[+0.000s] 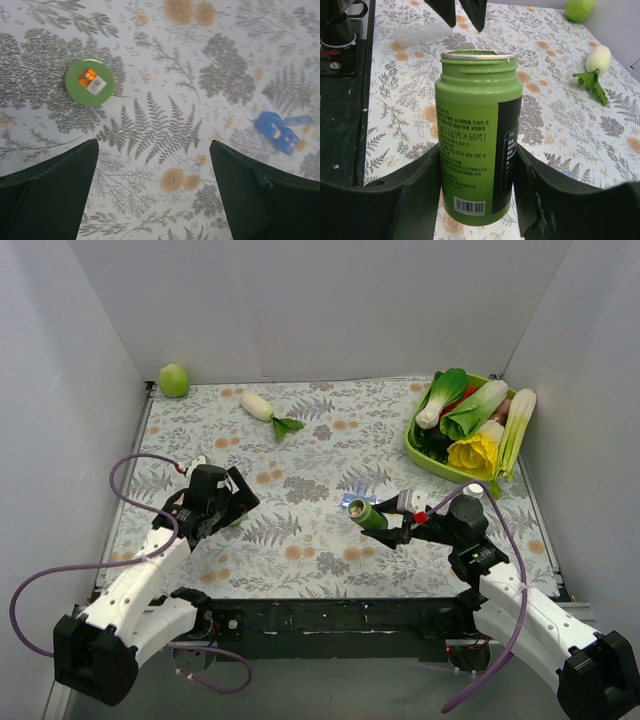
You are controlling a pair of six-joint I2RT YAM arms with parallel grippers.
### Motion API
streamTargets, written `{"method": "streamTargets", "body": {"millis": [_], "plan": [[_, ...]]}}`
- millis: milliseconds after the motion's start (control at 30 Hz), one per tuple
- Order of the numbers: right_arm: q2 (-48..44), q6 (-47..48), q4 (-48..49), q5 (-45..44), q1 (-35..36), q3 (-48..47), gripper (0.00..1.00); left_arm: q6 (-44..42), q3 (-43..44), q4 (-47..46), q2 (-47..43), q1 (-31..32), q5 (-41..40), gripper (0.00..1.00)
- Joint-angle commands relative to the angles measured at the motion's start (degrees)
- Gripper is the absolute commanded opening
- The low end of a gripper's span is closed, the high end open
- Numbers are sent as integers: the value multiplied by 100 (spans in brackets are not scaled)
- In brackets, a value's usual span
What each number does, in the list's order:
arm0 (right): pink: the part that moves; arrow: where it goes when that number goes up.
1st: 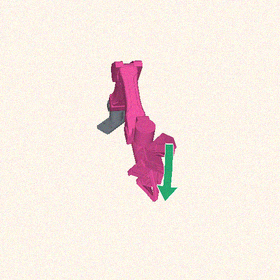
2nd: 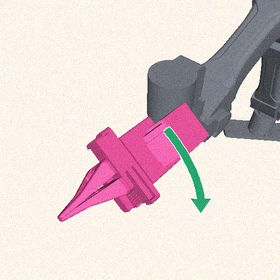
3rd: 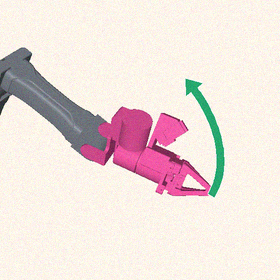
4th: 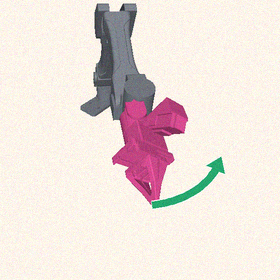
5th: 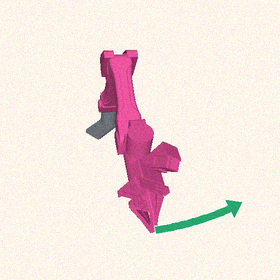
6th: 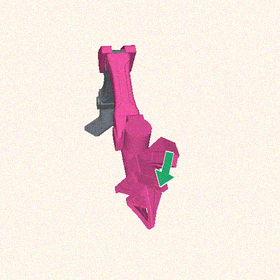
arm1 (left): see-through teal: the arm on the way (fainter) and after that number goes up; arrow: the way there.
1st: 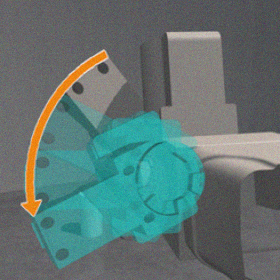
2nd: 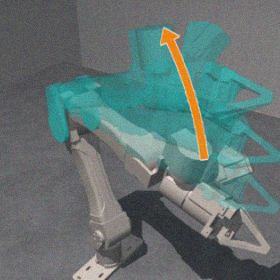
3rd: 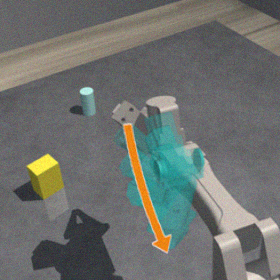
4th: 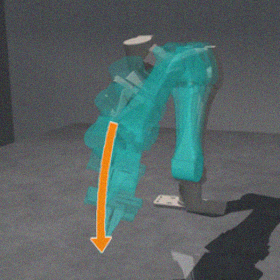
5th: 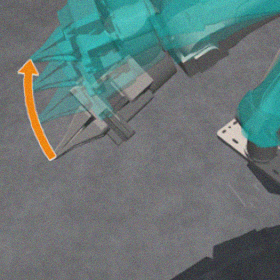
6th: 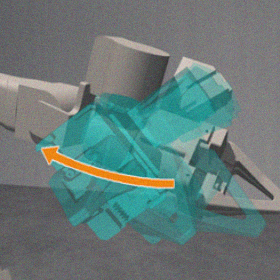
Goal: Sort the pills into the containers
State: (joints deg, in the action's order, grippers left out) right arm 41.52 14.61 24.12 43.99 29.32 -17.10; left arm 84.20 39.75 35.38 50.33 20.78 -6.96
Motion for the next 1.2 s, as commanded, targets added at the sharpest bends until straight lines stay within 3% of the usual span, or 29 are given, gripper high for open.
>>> {"method": "streamTargets", "body": {"millis": [0,267,467,867,1000,1167], "plan": [[-56,-529,981,-5,30,102,1,88,-81,111,1012,-371,-605,93],[-188,-468,761,83,30,-74,1,-272,621,110,2841,-452,-1158,89],[-258,-521,594,57,30,-188,1,-440,912,101,3264,-478,-1431,86],[-425,32,-942,-101,30,-925,1,-660,692,-532,3739,-495,-1115,69],[-495,182,-1356,-189,30,-1111,1,-633,692,-470,3669,-487,-1106,40],[-583,471,-1752,-14,39,-1164,1,-835,648,-418,3169,-487,-536,26]]}}
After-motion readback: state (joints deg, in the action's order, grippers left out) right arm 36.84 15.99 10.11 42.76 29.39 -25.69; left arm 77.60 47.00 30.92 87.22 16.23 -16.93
